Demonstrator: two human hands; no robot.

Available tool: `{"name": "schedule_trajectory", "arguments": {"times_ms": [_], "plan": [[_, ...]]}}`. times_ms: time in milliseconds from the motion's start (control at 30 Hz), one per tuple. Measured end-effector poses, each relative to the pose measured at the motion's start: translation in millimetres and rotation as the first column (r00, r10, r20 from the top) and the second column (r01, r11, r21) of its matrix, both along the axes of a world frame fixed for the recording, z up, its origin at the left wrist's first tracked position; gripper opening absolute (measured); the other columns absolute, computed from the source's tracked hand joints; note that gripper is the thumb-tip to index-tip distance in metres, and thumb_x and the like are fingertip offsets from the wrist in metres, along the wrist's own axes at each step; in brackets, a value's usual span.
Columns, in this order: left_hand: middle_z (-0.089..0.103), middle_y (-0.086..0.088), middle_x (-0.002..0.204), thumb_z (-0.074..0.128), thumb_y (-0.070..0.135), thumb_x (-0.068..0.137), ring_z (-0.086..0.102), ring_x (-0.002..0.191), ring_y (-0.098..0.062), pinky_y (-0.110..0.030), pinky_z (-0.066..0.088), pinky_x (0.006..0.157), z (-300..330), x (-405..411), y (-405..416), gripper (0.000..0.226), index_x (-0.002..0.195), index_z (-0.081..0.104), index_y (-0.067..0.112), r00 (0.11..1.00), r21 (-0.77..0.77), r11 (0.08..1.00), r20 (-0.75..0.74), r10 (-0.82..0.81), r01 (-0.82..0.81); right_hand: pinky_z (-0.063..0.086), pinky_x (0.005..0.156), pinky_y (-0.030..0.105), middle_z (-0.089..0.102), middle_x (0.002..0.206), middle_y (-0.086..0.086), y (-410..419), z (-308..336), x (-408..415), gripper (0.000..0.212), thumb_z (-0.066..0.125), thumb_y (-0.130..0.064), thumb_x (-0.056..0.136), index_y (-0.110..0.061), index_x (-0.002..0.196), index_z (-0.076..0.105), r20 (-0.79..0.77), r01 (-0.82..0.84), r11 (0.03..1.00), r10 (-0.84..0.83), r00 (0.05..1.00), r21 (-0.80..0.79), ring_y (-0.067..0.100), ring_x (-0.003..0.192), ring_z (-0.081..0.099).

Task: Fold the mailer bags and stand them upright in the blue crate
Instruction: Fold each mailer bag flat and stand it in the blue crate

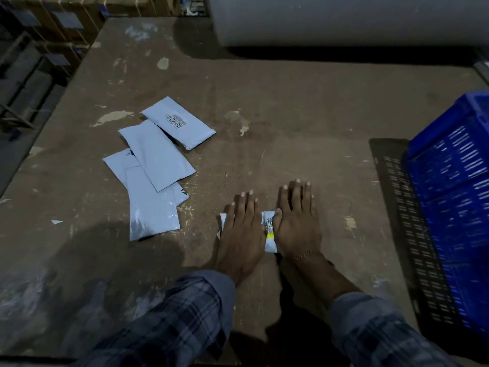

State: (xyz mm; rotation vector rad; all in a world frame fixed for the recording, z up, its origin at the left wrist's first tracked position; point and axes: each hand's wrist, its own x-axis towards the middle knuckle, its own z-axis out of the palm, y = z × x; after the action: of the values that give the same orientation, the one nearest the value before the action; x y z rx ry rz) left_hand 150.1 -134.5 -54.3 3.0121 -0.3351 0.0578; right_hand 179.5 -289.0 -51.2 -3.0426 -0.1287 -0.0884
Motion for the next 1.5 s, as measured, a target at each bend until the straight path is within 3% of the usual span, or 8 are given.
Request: {"name": "schedule_trajectory", "arguments": {"times_ms": [133, 400, 633, 767, 900, 1067, 1400, 1500], "plan": [[0.016, -0.019, 0.173, 0.021, 0.032, 0.105, 0.016, 0.16, -0.04, -0.054, 0.017, 0.128, -4.5, 5.4, 7.6, 0.066, 0.163, 0.025, 0.001, 1.0, 0.05, 0.999, 0.006, -0.015, 0.015, 0.021, 0.124, 0.053, 0.017, 0.169, 0.024, -2.3, 2.0, -0.6, 0.063, 0.031, -0.032, 0.103, -0.01, 0.162, 0.027, 0.033, 0.008, 1.0, -0.009, 0.999, 0.014, 0.041, 0.158, 0.003], [0.029, -0.015, 0.171, 0.024, 0.033, 0.105, 0.024, 0.159, -0.036, -0.051, 0.03, 0.123, 3.7, 19.3, 13.9, 0.064, 0.161, 0.035, 0.003, 0.996, 0.017, 0.997, -0.054, -0.077, 0.078, 0.019, 0.126, 0.05, 0.034, 0.165, 0.014, -6.6, 9.4, -34.3, 0.057, 0.031, -0.037, 0.105, -0.014, 0.156, 0.043, 0.039, -0.077, 0.992, 0.074, 0.997, 0.1, 0.038, 0.156, 0.017], [0.029, -0.011, 0.171, 0.025, 0.03, 0.108, 0.022, 0.16, -0.032, -0.05, 0.024, 0.128, 10.3, 0.2, 18.8, 0.058, 0.157, 0.044, 0.007, 0.99, -0.144, 0.98, -0.017, -0.139, 0.136, 0.018, 0.124, 0.058, 0.025, 0.165, 0.027, -2.4, 15.4, -17.1, 0.073, 0.029, -0.054, 0.102, -0.007, 0.156, 0.04, -0.036, 0.125, 0.982, -0.121, 0.992, 0.142, 0.05, 0.154, 0.015], [0.025, -0.008, 0.173, 0.016, 0.036, 0.106, 0.017, 0.162, -0.026, -0.046, 0.022, 0.129, 13.7, 1.3, 19.1, 0.065, 0.16, 0.041, 0.007, 0.993, -0.372, 0.922, -0.098, 0.073, -0.104, 0.008, 0.126, 0.06, 0.015, 0.168, 0.027, 5.6, 12.6, -19.3, 0.067, 0.036, -0.047, 0.103, -0.013, 0.161, 0.033, 0.042, 0.115, 0.993, -0.116, 0.992, 0.021, 0.048, 0.157, 0.002], [0.021, -0.019, 0.172, 0.01, 0.037, 0.107, 0.015, 0.161, -0.036, -0.051, 0.022, 0.128, 20.9, 11.2, 3.2, 0.069, 0.162, 0.03, 0.0, 0.951, -0.168, 0.939, -0.125, 0.283, -0.301, 0.007, 0.126, 0.061, 0.011, 0.169, 0.026, 8.2, 11.6, -12.6, 0.063, 0.042, -0.034, 0.101, -0.013, 0.159, 0.036, 0.101, 0.052, 0.999, -0.051, 0.994, -0.013, 0.046, 0.157, 0.003], [0.017, -0.023, 0.172, -0.029, 0.042, 0.102, 0.011, 0.161, -0.041, -0.057, 0.016, 0.128, 21.7, 14.3, -14.2, 0.092, 0.164, 0.024, -0.001, 0.948, -0.079, 0.946, -0.078, 0.309, -0.315, 0.006, 0.125, 0.063, 0.008, 0.168, 0.029, 14.0, 12.0, 2.5, 0.063, 0.033, -0.029, 0.101, -0.005, 0.159, 0.033, 0.035, -0.03, 0.997, 0.033, 0.999, -0.075, 0.048, 0.156, 0.002], [0.012, -0.023, 0.173, -0.014, 0.064, 0.102, 0.006, 0.161, -0.043, -0.059, 0.017, 0.127, 14.6, 26.8, 0.4, 0.097, 0.165, 0.017, -0.002, 0.985, -0.035, 0.985, -0.053, 0.165, -0.167, 0.015, 0.127, 0.049, 0.019, 0.169, 0.021, 8.5, 7.6, -34.1, 0.062, 0.026, -0.035, 0.106, -0.012, 0.164, 0.022, 0.008, -0.018, 1.0, 0.018, 1.0, 0.008, 0.038, 0.158, 0.012], [0.017, -0.021, 0.173, 0.04, 0.04, 0.111, 0.011, 0.16, -0.042, -0.058, 0.01, 0.129, 3.3, 26.0, -7.4, 0.068, 0.164, 0.024, 0.0, 0.982, 0.101, 0.978, -0.032, 0.186, -0.182, 0.016, 0.126, 0.053, 0.015, 0.17, 0.022, 5.7, 8.4, -18.1, 0.061, 0.026, -0.034, 0.107, -0.014, 0.164, 0.021, 0.013, -0.024, 0.999, 0.024, 1.0, -0.022, 0.042, 0.157, 0.009]]}}
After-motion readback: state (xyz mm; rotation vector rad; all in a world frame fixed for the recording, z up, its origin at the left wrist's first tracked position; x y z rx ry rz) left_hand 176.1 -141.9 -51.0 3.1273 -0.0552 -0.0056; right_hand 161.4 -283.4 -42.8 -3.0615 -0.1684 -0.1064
